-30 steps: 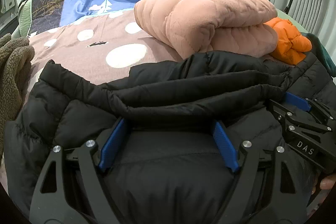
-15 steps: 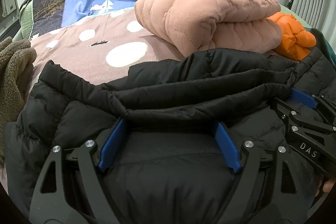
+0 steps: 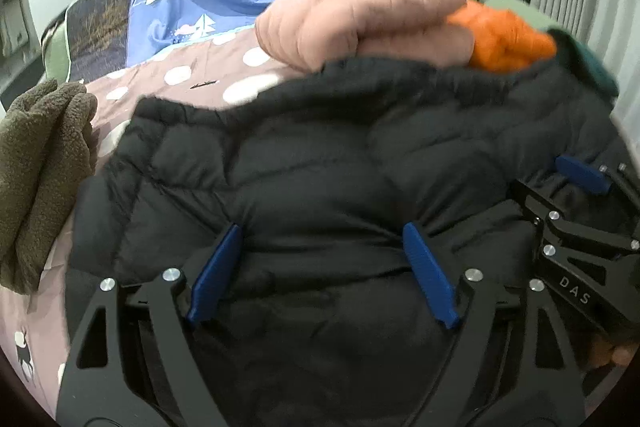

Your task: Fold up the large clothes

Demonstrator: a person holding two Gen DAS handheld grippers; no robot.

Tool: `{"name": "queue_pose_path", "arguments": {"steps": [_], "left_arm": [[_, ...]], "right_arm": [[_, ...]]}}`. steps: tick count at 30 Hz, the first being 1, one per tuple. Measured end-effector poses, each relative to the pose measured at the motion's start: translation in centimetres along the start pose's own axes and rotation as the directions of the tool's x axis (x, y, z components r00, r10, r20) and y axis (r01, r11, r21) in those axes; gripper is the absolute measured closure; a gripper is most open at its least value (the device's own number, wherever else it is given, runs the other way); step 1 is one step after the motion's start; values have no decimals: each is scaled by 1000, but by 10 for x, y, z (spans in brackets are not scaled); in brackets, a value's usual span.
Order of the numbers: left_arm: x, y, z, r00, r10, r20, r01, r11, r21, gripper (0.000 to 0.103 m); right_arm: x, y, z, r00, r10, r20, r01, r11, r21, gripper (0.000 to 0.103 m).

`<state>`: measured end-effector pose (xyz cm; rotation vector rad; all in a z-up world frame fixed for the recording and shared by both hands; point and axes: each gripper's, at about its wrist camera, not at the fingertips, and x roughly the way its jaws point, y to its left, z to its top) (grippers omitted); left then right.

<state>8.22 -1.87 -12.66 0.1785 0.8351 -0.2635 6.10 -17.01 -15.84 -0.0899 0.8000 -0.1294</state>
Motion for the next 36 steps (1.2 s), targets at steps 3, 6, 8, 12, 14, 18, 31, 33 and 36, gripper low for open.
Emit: {"name": "queue_pose_path", "arguments": {"steps": [3, 6, 8, 12, 14, 18, 31, 33, 36], "left_arm": [[9, -5, -3, 1000, 27, -5, -27, 999, 26, 16], [13, -7, -1, 1000, 24, -21, -23, 999, 38, 16], [16, -7, -2, 1000, 11, -27, -10, 999, 36, 15], [19, -3, 0, 1000, 4, -31, -3, 999, 35, 15], [14, -4, -1, 1000, 18, -8, -18, 999, 37, 15], [-11, -9, -5, 999, 40, 16, -41, 999, 24, 19], [-39, -23, -63, 999, 38, -28, -36, 995, 90, 15], [-37, -25, -61, 998, 48, -34, -44, 994, 99, 15], [-40, -24, -61, 999, 32, -32, -29, 996, 84, 15]], "right_arm": [[7, -3, 3, 999, 23, -41, -22, 1000, 5, 37], [9, 0, -1, 999, 24, -46, -24, 1000, 1, 36], [11, 1, -1, 999, 24, -47, -24, 1000, 1, 36], [11, 1, 0, 999, 28, -46, -28, 1000, 4, 36], [9, -2, 2, 999, 39, -32, -39, 999, 5, 36], [-26, -7, -1, 999, 45, 10, -45, 999, 3, 37], [-44, 0, -52, 985, 129, -118, -129, 992, 7, 35], [-45, 1, -52, 985, 129, -118, -130, 992, 1, 35], [-48, 0, -53, 985, 131, -114, -131, 991, 2, 35]]}}
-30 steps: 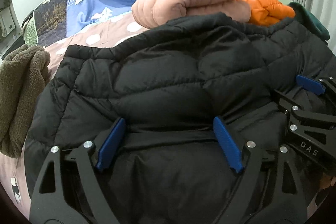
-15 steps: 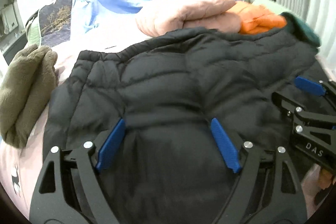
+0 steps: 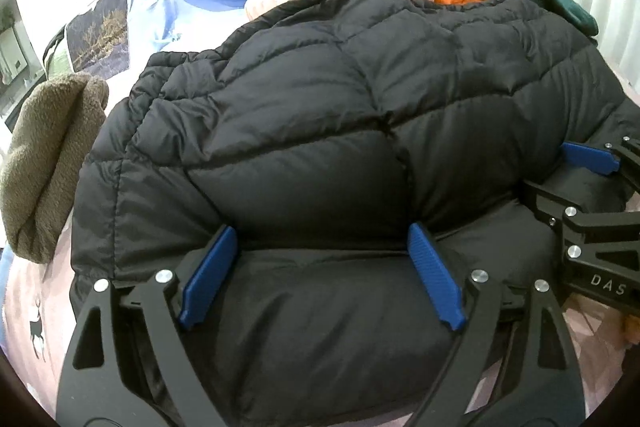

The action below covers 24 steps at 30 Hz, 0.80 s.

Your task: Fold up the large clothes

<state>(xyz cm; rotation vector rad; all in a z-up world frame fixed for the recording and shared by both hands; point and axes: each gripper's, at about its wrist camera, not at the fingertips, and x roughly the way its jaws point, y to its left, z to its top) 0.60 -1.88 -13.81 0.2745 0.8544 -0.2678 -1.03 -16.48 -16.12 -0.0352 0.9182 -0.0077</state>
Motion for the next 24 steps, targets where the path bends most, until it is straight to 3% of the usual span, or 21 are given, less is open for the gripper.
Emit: {"name": "queue_pose_path", "arguments": {"steps": [7, 10, 14, 18, 22, 24], "left_arm": [[-33, 1, 2, 1000, -26, 13, 26, 1000, -5, 17], [-20, -2, -6, 999, -9, -31, 10, 1000, 27, 15], [-22, 0, -3, 999, -24, -27, 24, 1000, 5, 17], [-46, 15, 22, 996, -62, 57, 64, 997, -45, 19], [-49, 27, 58, 990, -14, 144, 27, 996, -86, 31], [-33, 31, 71, 992, -8, 128, 22, 994, -109, 41]], "right_arm": [[-27, -2, -1, 1000, 1, 10, -1, 1000, 19, 35], [-15, -5, -7, 999, 3, -33, -3, 1000, 16, 35], [-23, -3, -4, 1000, 8, -27, -8, 1000, 11, 35], [-47, -7, 22, 997, 25, 75, -26, 1000, 11, 35], [-48, -5, 58, 987, 2, 161, -4, 1000, 10, 36], [-36, -3, 71, 988, 11, 156, -13, 1000, 9, 45]]}}
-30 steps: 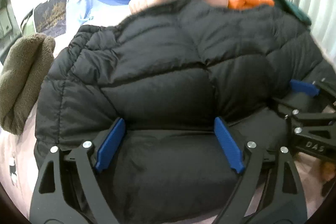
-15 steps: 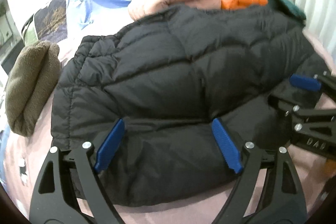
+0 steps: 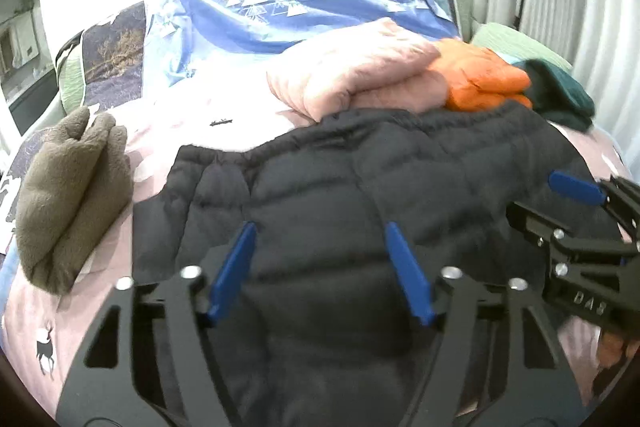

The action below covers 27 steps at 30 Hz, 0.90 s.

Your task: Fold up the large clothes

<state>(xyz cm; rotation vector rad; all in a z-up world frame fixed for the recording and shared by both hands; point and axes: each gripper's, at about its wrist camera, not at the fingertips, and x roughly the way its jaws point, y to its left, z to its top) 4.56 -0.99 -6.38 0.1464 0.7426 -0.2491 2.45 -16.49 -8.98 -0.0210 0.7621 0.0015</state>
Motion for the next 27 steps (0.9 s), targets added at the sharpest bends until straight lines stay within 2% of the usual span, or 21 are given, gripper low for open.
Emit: {"name": "queue_pose_path", "arguments": {"steps": [1, 2, 3, 4, 6, 9, 12, 14, 18, 20, 23, 25, 27], "left_arm": [[10, 3, 2, 1000, 5, -23, -5, 1000, -8, 45], [32, 3, 0, 997, 12, -80, -13, 1000, -13, 45], [52, 4, -5, 991, 10, -134, -13, 1000, -17, 45], [68, 5, -14, 988, 6, -154, -10, 1000, -20, 44], [75, 2, -22, 991, 19, -133, -17, 1000, 20, 43], [75, -1, -21, 990, 23, -142, -16, 999, 47, 43], [72, 7, -16, 989, -25, -148, 25, 1000, 1, 43], [65, 12, -14, 988, -50, -149, 46, 998, -30, 43], [45, 23, -7, 990, -70, -123, 60, 995, -82, 39], [30, 33, -3, 996, -35, -77, 28, 996, -86, 33], [13, 54, -3, 997, 63, -41, -67, 993, -97, 29], [7, 74, -8, 993, 106, -43, -111, 987, -120, 27], [5, 102, -20, 989, 134, -67, -144, 975, -167, 25]], "right_arm": [[10, 1, 1, 1000, 10, -23, -10, 1000, 5, 48], [29, 0, -2, 996, 26, -83, -25, 1000, 17, 54], [48, -2, -8, 990, 41, -137, -36, 999, 38, 54], [60, -5, -11, 987, 45, -153, -38, 998, 48, 54], [66, -3, -18, 989, 40, -144, -35, 999, 32, 54], [62, 2, -14, 989, 22, -147, -23, 1000, -1, 54], [51, -6, -2, 986, 74, -150, -67, 996, 55, 54], [40, -10, 11, 989, 95, -110, -88, 994, 68, 54], [31, 0, 48, 997, 77, -6, -77, 997, -7, 54], [42, 8, 65, 996, 89, -2, -89, 996, -23, 54], [69, 19, 79, 994, 100, -42, -100, 995, -15, 56], [98, 23, 84, 992, 93, -89, -94, 995, -10, 56], [133, 24, 74, 982, 104, -159, -103, 995, 15, 55]]}}
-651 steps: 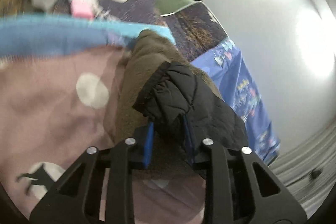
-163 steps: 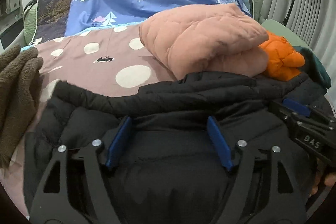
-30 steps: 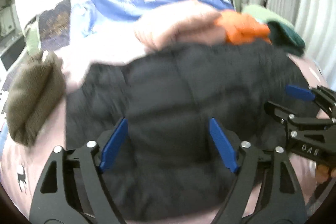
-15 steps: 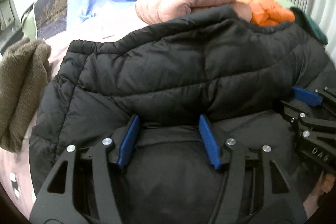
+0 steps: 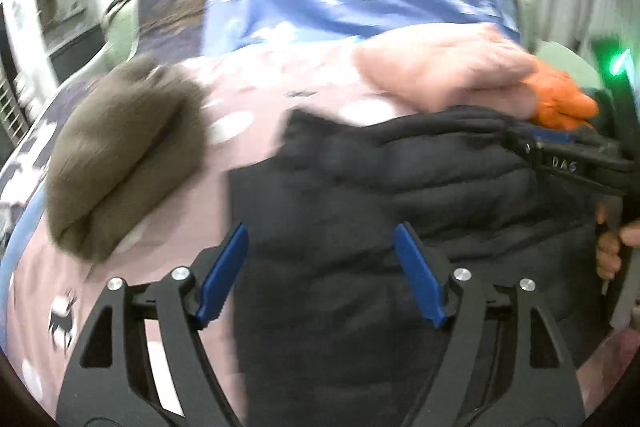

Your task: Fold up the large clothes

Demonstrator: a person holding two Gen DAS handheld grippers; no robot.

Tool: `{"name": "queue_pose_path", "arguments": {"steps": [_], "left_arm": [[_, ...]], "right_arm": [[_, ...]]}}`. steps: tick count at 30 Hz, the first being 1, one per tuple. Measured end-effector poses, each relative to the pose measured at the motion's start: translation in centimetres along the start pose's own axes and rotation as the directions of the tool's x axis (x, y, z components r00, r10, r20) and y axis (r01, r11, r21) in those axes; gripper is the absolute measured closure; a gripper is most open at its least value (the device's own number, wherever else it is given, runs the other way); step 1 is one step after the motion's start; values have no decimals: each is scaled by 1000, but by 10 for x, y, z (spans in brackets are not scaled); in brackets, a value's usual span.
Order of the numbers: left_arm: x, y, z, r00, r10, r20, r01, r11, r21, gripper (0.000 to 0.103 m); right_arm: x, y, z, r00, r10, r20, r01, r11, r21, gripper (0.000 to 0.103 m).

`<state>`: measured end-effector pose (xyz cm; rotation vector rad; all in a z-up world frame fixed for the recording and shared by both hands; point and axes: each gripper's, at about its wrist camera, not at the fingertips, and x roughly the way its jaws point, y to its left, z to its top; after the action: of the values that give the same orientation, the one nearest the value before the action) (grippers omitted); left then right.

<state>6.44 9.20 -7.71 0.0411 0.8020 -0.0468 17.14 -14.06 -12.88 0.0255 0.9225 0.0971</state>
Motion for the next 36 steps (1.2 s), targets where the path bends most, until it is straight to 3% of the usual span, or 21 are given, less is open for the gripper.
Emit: {"name": "queue_pose_path", "arguments": {"steps": [1, 3, 6, 11, 12, 15, 21, 24, 26, 29, 36], "left_arm": [[3, 15, -5, 1000, 0, -14, -1, 1000, -31, 24], [9, 49, -19, 995, -90, -41, 84, 989, -126, 22], [18, 75, -41, 960, -272, -59, 253, 942, -221, 19], [35, 80, -61, 903, -425, -66, 391, 876, -284, 16], [38, 78, -62, 894, -443, -65, 408, 865, -291, 15], [38, 71, -63, 891, -450, -66, 419, 869, -263, 15], [39, 52, -64, 853, -515, -79, 489, 844, -222, 17], [35, 45, -64, 846, -529, -69, 507, 838, -202, 37], [30, 46, -60, 840, -541, -43, 523, 827, -205, 59], [19, 46, -52, 838, -546, -5, 534, 821, -203, 74], [-18, 23, -24, 828, -555, 81, 560, 823, -91, 81]], "right_arm": [[16, -1, -6, 1000, 3, -1, -3, 1000, 5, 55], [20, 5, -15, 999, -26, 43, 27, 999, -35, 54], [19, 13, -20, 996, -59, 69, 64, 995, -71, 54], [22, 12, -19, 997, -54, 60, 58, 996, -67, 54], [23, 12, -19, 997, -53, 60, 57, 996, -67, 54], [22, 13, -21, 997, -51, 59, 55, 997, -63, 54], [23, 14, -21, 997, -56, 60, 59, 996, -62, 54], [23, 14, -21, 997, -55, 60, 59, 996, -61, 54], [23, 13, -21, 997, -52, 61, 56, 997, -59, 54], [22, 13, -22, 997, -49, 63, 53, 997, -56, 54], [23, 9, -24, 997, -26, 70, 29, 999, -41, 53]]}}
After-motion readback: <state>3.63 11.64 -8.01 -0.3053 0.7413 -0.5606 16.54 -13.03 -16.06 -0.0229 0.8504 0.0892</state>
